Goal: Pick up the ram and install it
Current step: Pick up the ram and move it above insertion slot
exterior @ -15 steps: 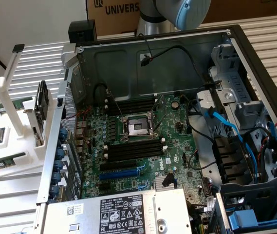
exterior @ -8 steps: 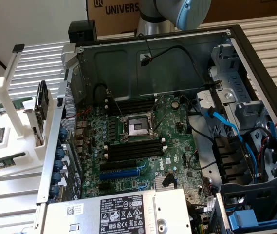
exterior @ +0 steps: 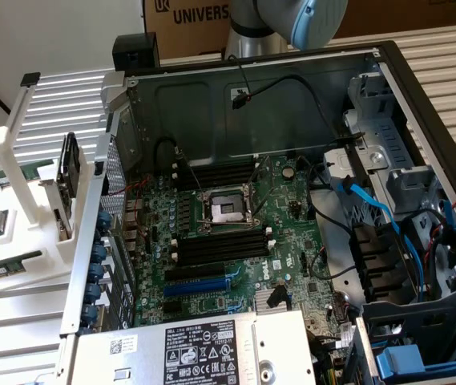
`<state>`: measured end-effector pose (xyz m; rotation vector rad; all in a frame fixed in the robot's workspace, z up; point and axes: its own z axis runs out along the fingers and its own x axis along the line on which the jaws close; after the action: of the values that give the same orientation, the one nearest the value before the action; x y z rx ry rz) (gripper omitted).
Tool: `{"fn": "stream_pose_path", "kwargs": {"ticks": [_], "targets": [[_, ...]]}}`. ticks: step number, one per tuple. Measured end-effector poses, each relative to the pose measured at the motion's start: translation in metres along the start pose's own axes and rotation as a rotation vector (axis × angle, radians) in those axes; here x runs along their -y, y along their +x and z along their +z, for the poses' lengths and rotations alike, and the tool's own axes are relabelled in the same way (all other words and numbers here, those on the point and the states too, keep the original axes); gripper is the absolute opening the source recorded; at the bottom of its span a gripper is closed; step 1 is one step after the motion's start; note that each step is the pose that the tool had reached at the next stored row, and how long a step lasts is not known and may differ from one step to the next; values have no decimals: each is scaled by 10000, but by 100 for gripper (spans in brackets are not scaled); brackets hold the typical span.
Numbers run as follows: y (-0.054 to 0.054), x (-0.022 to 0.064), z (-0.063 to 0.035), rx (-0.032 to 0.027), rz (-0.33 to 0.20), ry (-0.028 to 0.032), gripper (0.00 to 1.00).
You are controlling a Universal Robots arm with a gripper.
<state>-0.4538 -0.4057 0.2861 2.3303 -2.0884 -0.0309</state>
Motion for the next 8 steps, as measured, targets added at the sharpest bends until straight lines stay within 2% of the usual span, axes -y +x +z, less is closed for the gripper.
{"fn": "stream_pose_path", "kwargs": {"ticks": [8], "targets": [[14, 32, 146, -1, -65, 0, 10]]}}
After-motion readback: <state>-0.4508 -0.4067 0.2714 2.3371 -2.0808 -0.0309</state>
